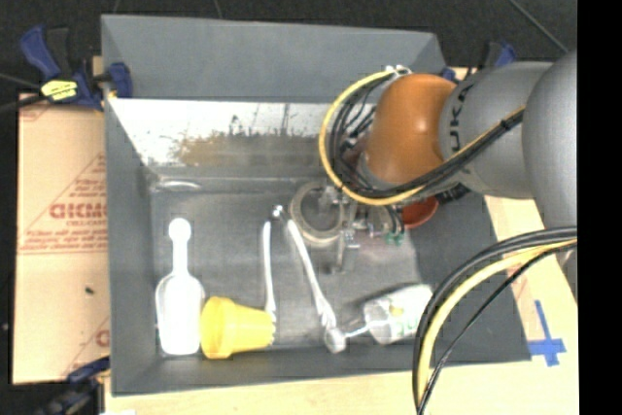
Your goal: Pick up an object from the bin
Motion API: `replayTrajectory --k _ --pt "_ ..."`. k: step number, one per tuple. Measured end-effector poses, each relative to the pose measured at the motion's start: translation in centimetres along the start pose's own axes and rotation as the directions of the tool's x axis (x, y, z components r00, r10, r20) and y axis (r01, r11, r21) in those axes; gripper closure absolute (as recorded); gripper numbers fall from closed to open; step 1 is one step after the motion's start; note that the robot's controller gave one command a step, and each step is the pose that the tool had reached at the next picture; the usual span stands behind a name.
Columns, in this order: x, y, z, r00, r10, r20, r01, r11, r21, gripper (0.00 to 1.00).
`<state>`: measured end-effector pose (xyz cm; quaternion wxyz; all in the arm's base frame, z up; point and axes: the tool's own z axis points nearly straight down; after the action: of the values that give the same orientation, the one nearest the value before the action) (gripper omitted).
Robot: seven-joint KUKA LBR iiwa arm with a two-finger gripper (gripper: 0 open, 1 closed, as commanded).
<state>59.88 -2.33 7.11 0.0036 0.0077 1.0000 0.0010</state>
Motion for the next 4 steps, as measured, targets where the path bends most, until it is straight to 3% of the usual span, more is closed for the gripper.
replayTrajectory --k 1,2,4 --pt "-0.9 -1.1 -0.1 0.999 -0.037 0.014 0.037 0.999 0.002 0.00" --pt "-0.3 -0.2 -0.1 1.000 -0.006 0.007 0.006 1.000 -0.001 1.00" --pt "0.0 -0.2 -1.5 1.000 -0.005 -0.003 0.005 1.000 -0.001 1.00"
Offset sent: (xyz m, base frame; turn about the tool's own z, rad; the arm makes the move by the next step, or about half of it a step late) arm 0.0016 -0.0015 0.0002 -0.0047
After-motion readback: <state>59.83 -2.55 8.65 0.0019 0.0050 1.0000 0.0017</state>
